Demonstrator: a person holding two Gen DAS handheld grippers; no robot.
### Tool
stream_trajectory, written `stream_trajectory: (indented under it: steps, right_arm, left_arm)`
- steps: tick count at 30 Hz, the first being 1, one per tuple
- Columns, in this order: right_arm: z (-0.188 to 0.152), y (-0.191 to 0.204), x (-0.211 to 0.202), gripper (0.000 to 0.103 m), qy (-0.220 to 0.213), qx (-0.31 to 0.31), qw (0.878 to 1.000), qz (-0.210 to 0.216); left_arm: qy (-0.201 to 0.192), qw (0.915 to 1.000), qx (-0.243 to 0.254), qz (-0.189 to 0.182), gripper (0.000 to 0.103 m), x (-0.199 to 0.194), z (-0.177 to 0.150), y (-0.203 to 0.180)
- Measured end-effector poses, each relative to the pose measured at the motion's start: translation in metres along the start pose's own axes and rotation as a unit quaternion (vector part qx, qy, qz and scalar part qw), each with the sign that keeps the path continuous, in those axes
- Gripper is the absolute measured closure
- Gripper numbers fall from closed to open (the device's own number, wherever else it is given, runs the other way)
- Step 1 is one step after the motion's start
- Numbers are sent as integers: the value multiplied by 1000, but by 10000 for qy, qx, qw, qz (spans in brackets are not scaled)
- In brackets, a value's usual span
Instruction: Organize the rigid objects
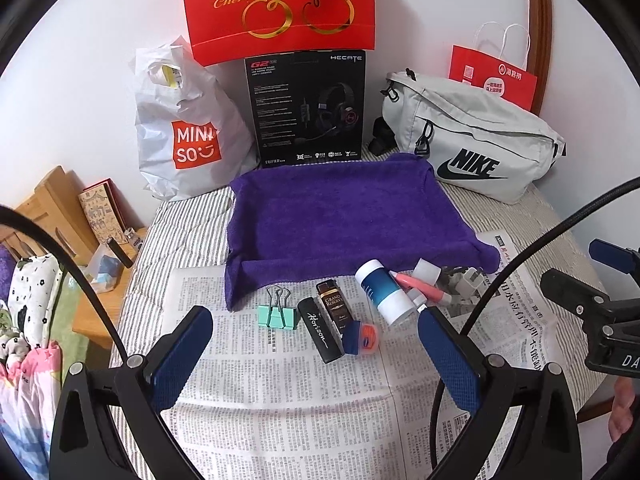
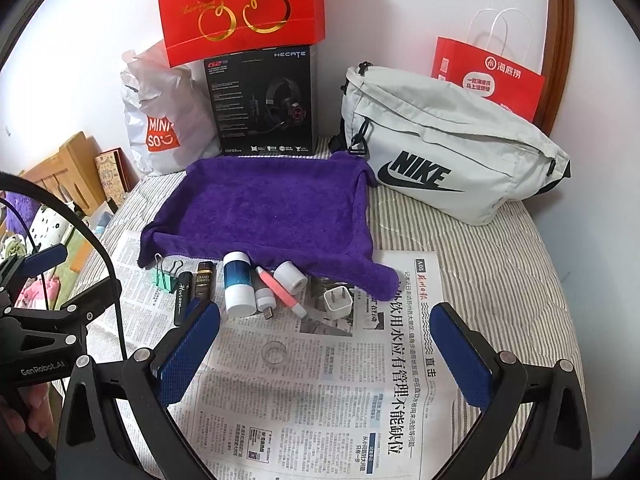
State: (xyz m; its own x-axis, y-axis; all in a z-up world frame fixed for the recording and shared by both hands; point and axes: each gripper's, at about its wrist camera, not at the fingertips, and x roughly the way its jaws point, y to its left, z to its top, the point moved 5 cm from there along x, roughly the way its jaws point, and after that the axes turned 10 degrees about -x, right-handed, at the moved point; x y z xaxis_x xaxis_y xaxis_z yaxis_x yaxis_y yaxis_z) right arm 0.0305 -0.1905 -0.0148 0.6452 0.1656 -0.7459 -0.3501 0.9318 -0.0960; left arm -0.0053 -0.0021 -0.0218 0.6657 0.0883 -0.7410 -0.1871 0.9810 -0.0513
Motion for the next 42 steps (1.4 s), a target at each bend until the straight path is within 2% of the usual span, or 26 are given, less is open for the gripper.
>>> stream_trajectory:
  steps: [20, 24, 42]
  right_arm:
    - [0, 3, -5, 0, -21, -45, 10000, -7]
    - [-1, 3, -5, 0, -23, -49, 10000, -6]
    - [-3, 6, -8, 0, -42, -74, 10000, -2]
  left_arm:
    - [3, 10000, 24, 44, 0, 0, -2, 1]
    - [19, 9999, -10, -101, 0, -1, -3, 2]
    - [2, 10000, 29, 38, 0, -6, -5, 3]
